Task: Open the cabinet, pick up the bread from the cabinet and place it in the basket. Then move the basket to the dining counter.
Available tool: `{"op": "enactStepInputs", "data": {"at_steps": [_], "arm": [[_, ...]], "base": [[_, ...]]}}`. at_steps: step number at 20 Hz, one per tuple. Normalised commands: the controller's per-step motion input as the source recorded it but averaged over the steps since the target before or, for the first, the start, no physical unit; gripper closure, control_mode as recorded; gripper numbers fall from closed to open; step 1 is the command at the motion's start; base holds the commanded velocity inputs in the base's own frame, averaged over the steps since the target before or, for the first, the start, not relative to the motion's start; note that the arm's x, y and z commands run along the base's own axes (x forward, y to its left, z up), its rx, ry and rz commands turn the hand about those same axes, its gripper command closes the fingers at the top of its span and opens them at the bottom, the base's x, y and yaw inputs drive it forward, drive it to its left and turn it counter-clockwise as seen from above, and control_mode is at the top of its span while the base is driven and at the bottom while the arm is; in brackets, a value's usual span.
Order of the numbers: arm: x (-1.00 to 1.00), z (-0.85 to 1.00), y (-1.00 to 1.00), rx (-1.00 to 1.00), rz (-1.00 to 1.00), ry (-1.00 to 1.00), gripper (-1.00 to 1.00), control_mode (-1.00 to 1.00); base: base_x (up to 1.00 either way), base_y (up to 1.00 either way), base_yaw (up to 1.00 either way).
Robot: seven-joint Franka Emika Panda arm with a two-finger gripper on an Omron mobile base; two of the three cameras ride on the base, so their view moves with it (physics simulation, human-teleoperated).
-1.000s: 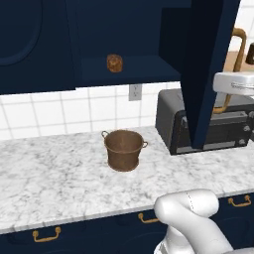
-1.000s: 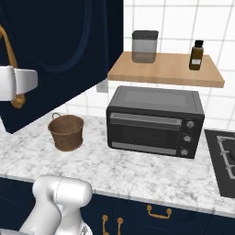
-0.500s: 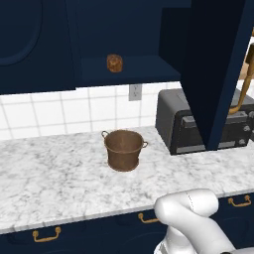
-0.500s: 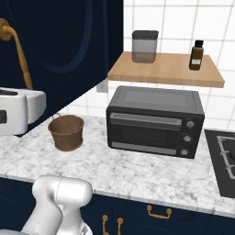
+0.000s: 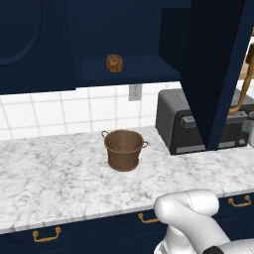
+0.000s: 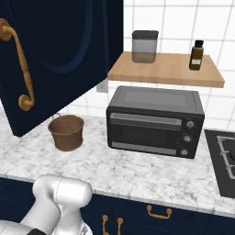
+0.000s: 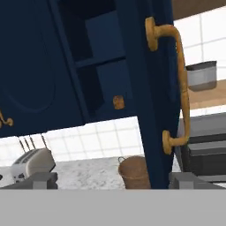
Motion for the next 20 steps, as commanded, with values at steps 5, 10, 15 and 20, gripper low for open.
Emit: {"op": "enactStepInputs", "data": {"at_steps": [5, 10, 15, 20], "arm": [[0.78, -0.33, 0.78, 0.12, -0.24, 0.15, -1.0, -1.0], [0.97, -0.42, 0.21, 0.24, -0.24, 0.04, -1.0, -1.0], [0.72, -0.71, 0.0, 0.38, -0.3, -0.12, -1.0, -1.0], [0.6, -0.18, 0.14, 0.36, -0.56, -0.11, -1.0, -1.0]], "base": [[0.0, 0.0, 0.0], [0.0, 0.0, 0.0], [0.0, 0.0, 0.0], [0.0, 0.0, 0.0]]}}
